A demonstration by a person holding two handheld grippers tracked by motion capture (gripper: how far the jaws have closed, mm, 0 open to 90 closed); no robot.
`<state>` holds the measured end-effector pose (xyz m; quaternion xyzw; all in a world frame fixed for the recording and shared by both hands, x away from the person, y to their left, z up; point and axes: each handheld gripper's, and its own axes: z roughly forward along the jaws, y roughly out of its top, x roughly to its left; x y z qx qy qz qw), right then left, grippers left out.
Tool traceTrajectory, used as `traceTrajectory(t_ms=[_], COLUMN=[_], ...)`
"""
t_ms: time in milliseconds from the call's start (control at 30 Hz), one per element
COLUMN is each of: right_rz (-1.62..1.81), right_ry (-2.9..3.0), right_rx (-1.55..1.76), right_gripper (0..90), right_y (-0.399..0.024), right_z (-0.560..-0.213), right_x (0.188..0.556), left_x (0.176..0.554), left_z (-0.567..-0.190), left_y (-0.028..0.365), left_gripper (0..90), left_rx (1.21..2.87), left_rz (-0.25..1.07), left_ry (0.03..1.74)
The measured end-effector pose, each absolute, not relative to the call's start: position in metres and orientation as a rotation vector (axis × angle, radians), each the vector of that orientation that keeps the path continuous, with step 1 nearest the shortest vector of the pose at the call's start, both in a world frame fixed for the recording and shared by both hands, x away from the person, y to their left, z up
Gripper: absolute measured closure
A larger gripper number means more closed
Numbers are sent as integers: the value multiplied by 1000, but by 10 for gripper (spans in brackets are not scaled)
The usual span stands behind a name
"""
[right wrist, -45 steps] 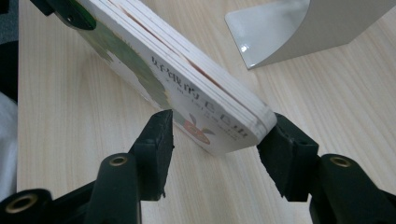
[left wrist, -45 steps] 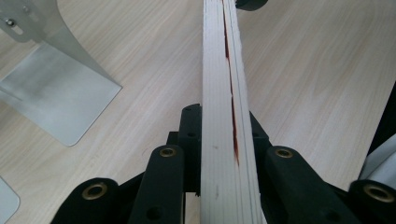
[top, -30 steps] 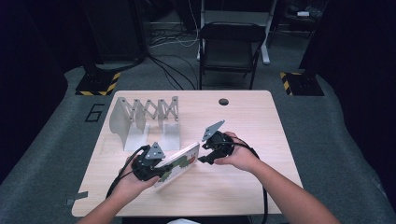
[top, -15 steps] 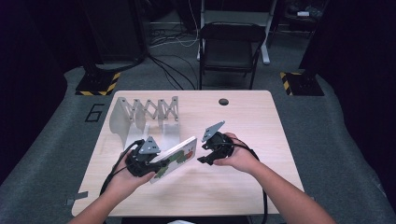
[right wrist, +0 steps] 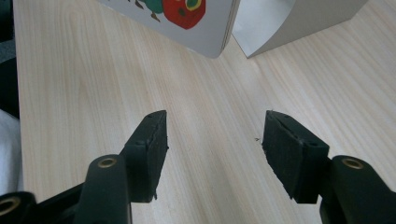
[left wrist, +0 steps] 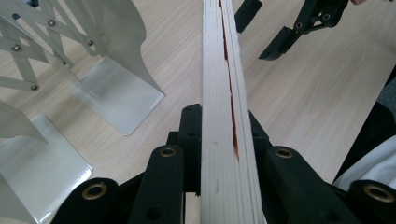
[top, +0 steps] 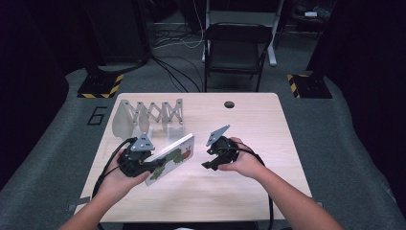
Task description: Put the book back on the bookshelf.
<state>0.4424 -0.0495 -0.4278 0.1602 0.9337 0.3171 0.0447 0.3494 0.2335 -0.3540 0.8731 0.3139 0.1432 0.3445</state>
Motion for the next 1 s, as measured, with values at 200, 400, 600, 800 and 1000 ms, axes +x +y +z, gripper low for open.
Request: traceTrajectory(t_ms=[200, 400, 600, 800, 1000], right_rz=[977, 1000, 1040, 1003, 999], right_ry=[2859, 2851, 2837, 2851, 2840], right_rx=[507, 531, 549, 544, 546], right_gripper=[405, 403, 405, 404, 403], right_y=[-48, -48, -51, -54, -56], right_z=[-430, -431, -429, -433, -436], right_x=[442, 440, 439, 437, 436], left_x=[351, 354, 353, 351, 350], left_z=[-350, -346, -340, -331, -324], left_y=[237, 243, 247, 256, 266], left_gripper=[760, 759, 759, 760, 759], left_rx=[2262, 2243, 2235, 2222, 2194], left_rz=[384, 389, 395, 415, 436], left_ry=[822, 843, 862, 886, 908])
